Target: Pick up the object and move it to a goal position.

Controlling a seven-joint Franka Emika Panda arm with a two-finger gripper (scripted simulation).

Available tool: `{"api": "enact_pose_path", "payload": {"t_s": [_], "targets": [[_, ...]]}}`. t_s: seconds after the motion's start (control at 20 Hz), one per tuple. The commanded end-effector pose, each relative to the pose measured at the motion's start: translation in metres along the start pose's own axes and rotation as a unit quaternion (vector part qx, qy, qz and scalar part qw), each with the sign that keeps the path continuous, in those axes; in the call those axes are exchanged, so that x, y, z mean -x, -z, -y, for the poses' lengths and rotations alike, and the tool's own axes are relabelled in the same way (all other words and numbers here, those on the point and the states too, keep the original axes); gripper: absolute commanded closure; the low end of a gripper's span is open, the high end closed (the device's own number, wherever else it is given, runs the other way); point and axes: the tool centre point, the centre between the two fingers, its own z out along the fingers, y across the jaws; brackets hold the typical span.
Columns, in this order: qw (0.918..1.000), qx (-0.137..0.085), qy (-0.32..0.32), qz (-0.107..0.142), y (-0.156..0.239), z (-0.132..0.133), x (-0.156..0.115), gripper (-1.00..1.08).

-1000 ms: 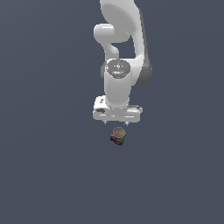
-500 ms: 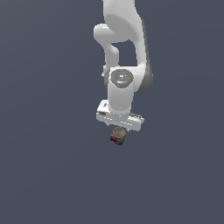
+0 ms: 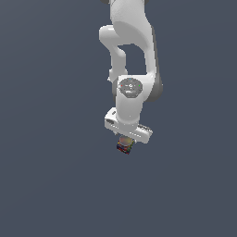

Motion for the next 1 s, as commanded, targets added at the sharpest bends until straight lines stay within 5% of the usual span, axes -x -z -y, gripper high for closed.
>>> {"api": "enact_pose_path", "payload": {"t_s": [0.0,0.95], "targets": [[1.0000,0.000,-0.007,-0.001,-0.001,0.001,0.000,-0.92],[1.0000,0.000,-0.008,-0.001,-0.052,0.001,0.000,-0.92]]}}
